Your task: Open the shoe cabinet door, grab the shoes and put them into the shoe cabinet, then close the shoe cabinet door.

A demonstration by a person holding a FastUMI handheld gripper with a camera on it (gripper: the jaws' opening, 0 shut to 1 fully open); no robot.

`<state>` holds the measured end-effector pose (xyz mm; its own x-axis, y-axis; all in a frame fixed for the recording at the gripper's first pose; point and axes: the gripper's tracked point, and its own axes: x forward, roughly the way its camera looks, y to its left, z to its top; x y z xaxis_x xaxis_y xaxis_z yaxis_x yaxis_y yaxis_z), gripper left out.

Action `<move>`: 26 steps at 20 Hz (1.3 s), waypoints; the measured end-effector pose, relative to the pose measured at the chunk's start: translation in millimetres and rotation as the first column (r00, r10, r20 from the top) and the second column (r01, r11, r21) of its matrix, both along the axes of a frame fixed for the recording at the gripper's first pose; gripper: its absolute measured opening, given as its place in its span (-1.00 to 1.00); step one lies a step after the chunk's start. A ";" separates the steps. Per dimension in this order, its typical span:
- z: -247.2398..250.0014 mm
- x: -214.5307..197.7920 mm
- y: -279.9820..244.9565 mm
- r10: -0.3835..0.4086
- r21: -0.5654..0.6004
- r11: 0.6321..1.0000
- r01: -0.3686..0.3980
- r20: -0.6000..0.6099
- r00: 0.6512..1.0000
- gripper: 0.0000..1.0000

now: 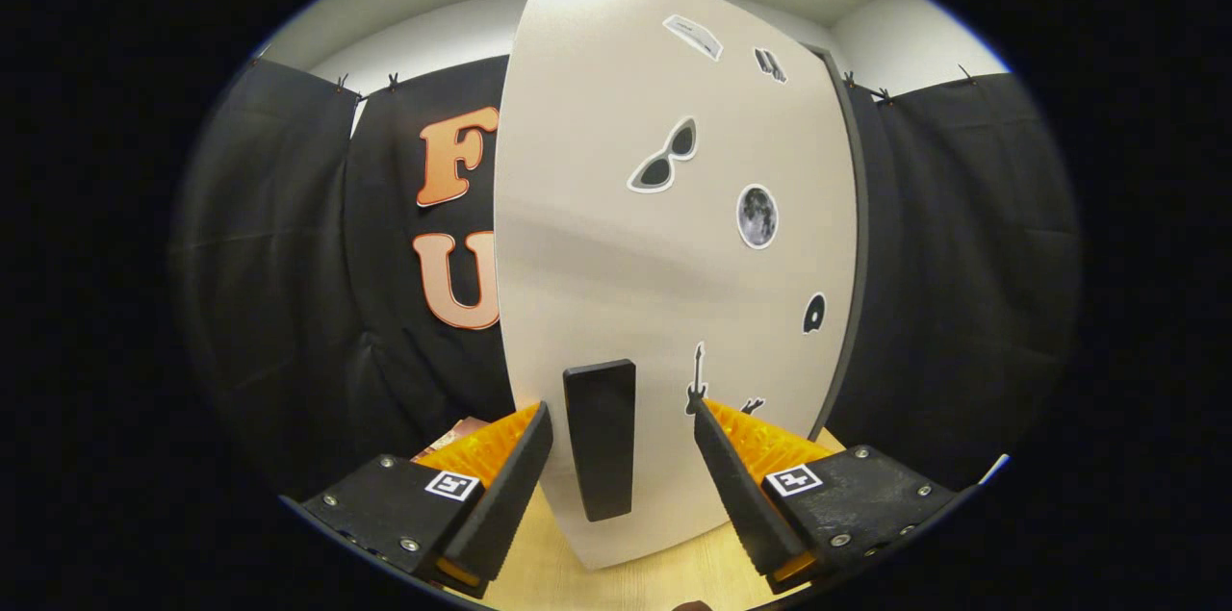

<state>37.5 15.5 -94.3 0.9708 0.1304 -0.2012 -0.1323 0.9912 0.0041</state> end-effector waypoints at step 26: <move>18.4 99.0 42.3 0.034 -0.025 0.999 -0.034 -0.004 0.999 0.86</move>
<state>136.5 57.8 -76.0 0.9653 0.1578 -0.2082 -0.1656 0.9860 -0.0206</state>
